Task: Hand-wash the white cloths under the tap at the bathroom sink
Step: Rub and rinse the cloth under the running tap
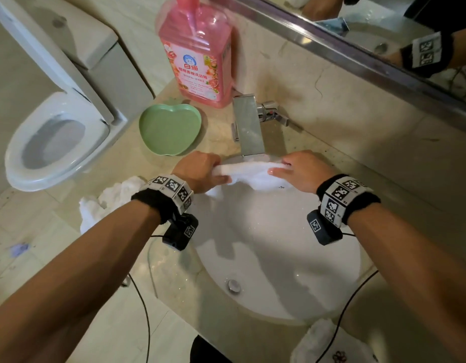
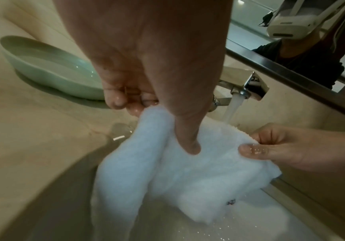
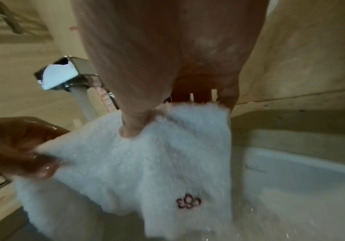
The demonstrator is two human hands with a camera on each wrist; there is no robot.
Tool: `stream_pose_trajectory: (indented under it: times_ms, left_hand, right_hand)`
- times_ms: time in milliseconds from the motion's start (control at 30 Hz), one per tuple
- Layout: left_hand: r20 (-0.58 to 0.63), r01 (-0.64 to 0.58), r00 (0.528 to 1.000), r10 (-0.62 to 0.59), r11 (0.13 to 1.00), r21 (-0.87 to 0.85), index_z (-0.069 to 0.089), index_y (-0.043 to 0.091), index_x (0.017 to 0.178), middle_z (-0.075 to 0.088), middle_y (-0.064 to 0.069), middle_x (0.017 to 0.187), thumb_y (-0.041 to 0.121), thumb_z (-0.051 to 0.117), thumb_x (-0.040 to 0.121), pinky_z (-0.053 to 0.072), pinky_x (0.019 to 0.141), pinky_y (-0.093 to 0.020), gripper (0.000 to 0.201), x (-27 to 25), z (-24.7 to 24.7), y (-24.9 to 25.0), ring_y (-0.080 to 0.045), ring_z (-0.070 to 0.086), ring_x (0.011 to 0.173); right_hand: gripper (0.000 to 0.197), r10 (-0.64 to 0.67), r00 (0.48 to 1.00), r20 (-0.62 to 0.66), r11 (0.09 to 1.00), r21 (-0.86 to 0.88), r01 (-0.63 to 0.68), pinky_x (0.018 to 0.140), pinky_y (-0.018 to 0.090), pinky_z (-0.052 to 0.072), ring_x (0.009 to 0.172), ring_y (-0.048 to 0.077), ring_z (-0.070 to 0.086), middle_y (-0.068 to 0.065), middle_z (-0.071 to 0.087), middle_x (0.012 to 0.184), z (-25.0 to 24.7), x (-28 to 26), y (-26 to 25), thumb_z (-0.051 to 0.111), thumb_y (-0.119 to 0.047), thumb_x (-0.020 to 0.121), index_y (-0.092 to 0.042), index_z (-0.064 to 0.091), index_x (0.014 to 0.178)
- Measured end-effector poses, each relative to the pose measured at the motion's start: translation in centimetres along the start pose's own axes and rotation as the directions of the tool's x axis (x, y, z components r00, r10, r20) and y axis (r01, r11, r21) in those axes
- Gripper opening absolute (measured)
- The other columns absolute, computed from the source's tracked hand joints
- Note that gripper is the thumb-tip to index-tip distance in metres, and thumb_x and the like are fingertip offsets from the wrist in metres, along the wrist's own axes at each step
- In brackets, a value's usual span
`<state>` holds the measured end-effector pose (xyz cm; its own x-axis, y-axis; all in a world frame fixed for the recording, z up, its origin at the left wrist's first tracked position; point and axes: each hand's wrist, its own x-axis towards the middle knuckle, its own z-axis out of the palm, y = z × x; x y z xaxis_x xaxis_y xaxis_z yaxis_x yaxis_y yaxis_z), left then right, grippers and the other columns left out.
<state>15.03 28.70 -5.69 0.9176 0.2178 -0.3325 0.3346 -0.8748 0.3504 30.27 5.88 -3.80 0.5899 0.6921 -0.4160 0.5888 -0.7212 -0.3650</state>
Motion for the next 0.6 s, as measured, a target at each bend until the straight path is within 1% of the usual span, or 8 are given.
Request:
stream_pose_trajectory:
  times_ms: [133, 200, 267, 300, 367, 433, 500, 600]
  left_hand:
    - [0.111, -0.009, 0.994, 0.005, 0.999, 0.04, 0.058, 0.016, 0.112, 0.064, -0.009, 0.107, 0.042, 0.062, 0.091, 0.046, 0.082, -0.039, 0.034, -0.2, -0.1, -0.6, -0.029, 0.058, 0.095]
    - [0.08, -0.032, 0.996, 0.028, 0.998, 0.046, 0.058, 0.013, 0.115, 0.064, -0.011, 0.111, 0.043, 0.056, 0.095, 0.046, 0.085, -0.041, 0.036, -0.3, 0.4, -0.4, -0.031, 0.057, 0.099]
    - [0.042, -0.034, 0.999, 0.033, 0.999, 0.021, 0.058, 0.011, 0.117, 0.065, -0.013, 0.109, 0.043, 0.053, 0.097, 0.044, 0.081, -0.038, 0.038, -0.5, 0.8, 0.1, -0.033, 0.058, 0.099]
    - [0.038, -0.014, 0.999, 0.014, 1.0, -0.016, 0.058, 0.011, 0.118, 0.066, -0.012, 0.105, 0.043, 0.053, 0.097, 0.042, 0.077, -0.036, 0.039, -0.5, 0.9, 0.5, -0.033, 0.059, 0.097]
    - [0.033, 0.045, 0.999, -0.041, 0.99, -0.135, 0.058, 0.011, 0.115, 0.062, -0.006, 0.097, 0.045, 0.054, 0.096, 0.039, 0.074, -0.032, 0.039, -0.5, 1.1, 1.6, -0.028, 0.057, 0.09]
    - [0.028, 0.121, 0.993, -0.118, 0.96, -0.254, 0.057, 0.013, 0.112, 0.057, 0.0, 0.096, 0.046, 0.053, 0.096, 0.036, 0.075, -0.03, 0.036, -0.1, 1.2, 2.9, -0.021, 0.052, 0.087]
    - [0.052, 0.202, 0.979, -0.197, 0.913, -0.353, 0.051, 0.015, 0.104, 0.055, -0.001, 0.095, 0.044, 0.051, 0.098, 0.035, 0.074, -0.03, 0.029, 0.5, 1.2, 4.0, -0.022, 0.052, 0.087]
    - [0.106, 0.28, 0.957, -0.27, 0.765, -0.581, 0.045, 0.01, 0.098, 0.058, -0.01, 0.095, 0.031, 0.051, 0.1, 0.053, 0.077, -0.044, 0.022, 1.4, 1.1, 5.4, -0.031, 0.062, 0.087]
  right_hand:
    - [0.054, 0.128, 0.988, -0.092, 0.971, 0.212, -0.106, 0.057, 0.033, 0.03, 0.061, 0.02, 0.045, 0.004, 0.047, 0.065, 0.6, -0.5, 0.4, 0.055, -0.056, 0.095, -0.013, 0.04, 0.065]
    - [0.05, 0.177, 0.979, -0.102, 0.952, 0.269, -0.144, 0.055, 0.029, 0.03, 0.063, 0.015, 0.048, 0.0, 0.05, 0.068, 0.9, -0.5, 0.3, 0.054, -0.057, 0.096, -0.015, 0.045, 0.07]
    - [0.042, 0.214, 0.973, -0.089, 0.928, 0.329, -0.175, 0.054, 0.024, 0.03, 0.067, 0.009, 0.049, -0.004, 0.052, 0.074, 1.2, -0.5, 0.4, 0.054, -0.053, 0.096, -0.014, 0.051, 0.082]
    - [0.036, 0.223, 0.972, -0.079, 0.917, 0.355, -0.181, 0.054, 0.023, 0.03, 0.069, 0.009, 0.05, -0.004, 0.054, 0.077, 1.4, -0.5, 0.4, 0.055, -0.049, 0.097, -0.014, 0.052, 0.088]
    - [0.022, 0.221, 0.973, -0.072, 0.894, 0.414, -0.173, 0.056, 0.022, 0.034, 0.077, 0.018, 0.056, 0.002, 0.061, 0.088, 1.9, -0.5, 0.1, 0.058, -0.036, 0.097, -0.014, 0.055, 0.096]
    - [0.017, 0.197, 0.976, -0.092, 0.877, 0.461, -0.134, 0.066, 0.024, 0.041, 0.089, 0.026, 0.06, 0.011, 0.067, 0.101, 2.5, -0.6, -0.5, 0.059, -0.022, 0.096, -0.009, 0.062, 0.105]
    - [0.023, 0.167, 0.977, -0.132, 0.88, 0.466, -0.087, 0.078, 0.025, 0.043, 0.092, 0.022, 0.059, 0.008, 0.068, 0.105, 3.0, -0.8, -1.2, 0.058, -0.016, 0.095, -0.007, 0.065, 0.115]
    - [0.029, 0.124, 0.973, -0.196, 0.876, 0.481, -0.015, 0.084, 0.022, 0.041, 0.096, 0.014, 0.057, 0.005, 0.068, 0.112, 3.7, -1.1, -2.5, 0.057, -0.015, 0.097, -0.008, 0.065, 0.124]
